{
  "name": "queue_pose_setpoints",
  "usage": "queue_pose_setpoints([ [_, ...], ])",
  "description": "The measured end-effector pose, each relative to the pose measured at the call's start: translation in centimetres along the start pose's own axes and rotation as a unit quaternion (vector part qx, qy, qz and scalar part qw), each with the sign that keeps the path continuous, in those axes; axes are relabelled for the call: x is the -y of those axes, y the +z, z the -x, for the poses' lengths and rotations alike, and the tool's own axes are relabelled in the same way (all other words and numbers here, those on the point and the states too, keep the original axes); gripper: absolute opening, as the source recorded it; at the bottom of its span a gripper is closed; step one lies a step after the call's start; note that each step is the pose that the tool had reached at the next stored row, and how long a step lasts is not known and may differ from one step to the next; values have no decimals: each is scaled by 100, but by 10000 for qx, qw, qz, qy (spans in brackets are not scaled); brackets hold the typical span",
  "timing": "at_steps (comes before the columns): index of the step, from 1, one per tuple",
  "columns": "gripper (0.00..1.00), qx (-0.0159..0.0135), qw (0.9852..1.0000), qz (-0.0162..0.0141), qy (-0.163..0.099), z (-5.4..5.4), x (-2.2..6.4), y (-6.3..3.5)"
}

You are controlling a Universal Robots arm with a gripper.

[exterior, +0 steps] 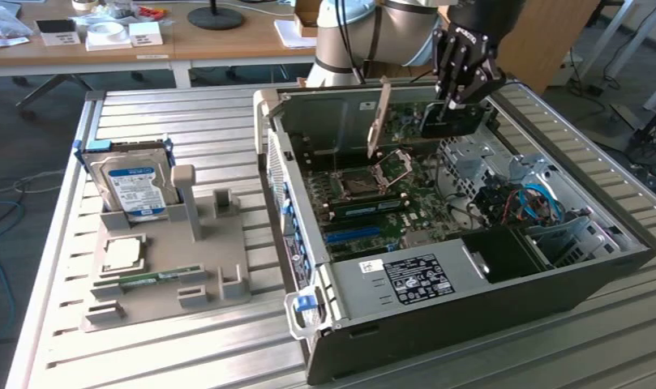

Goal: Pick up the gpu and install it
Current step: 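Insert the gpu into the slot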

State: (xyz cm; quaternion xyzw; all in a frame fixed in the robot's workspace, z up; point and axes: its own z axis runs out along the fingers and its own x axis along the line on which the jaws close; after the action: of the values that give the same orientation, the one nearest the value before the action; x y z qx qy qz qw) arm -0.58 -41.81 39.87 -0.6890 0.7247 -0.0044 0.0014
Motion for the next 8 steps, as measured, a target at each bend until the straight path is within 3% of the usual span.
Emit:
queue_pose_setpoints([
  [8,27,-1,10000,0,-17,-21,-14,10],
])
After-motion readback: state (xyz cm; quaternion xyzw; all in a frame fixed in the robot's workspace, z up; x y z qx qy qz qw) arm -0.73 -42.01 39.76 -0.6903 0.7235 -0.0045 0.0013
